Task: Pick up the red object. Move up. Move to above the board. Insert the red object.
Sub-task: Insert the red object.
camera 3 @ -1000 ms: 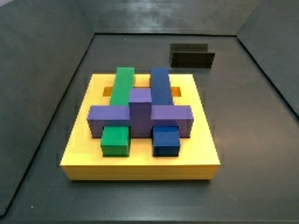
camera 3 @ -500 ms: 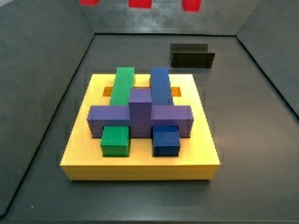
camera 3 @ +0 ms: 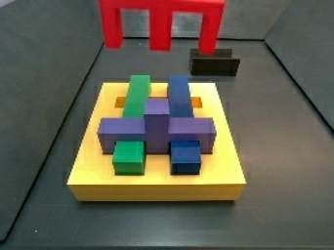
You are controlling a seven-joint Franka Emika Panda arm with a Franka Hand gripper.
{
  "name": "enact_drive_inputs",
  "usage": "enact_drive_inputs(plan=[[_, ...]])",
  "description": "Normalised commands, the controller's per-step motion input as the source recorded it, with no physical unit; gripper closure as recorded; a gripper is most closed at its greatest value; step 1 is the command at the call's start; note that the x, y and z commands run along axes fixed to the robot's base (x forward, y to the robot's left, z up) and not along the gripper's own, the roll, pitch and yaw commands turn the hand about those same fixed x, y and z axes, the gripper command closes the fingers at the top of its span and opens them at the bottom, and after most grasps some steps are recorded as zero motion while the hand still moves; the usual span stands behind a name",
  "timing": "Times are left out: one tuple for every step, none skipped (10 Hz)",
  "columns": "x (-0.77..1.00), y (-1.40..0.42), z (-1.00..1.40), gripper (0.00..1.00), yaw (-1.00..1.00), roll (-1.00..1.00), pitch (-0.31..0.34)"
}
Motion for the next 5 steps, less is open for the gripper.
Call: enact_drive_inputs(plan=[[0.00, 0.00, -0.88, 1.00, -0.01, 0.22, -0.060], [0.00, 0.00, -0.72, 1.00, -0.02, 0.17, -0.037], [0.00, 0.00, -0.56, 1.00, 0.00, 0.01, -0.034], [0.01, 0.00, -0.47, 1.00, 0.00, 0.00, -0.013], [0.12, 0.00, -0.38, 1.00, 0.00, -0.03, 0.000]])
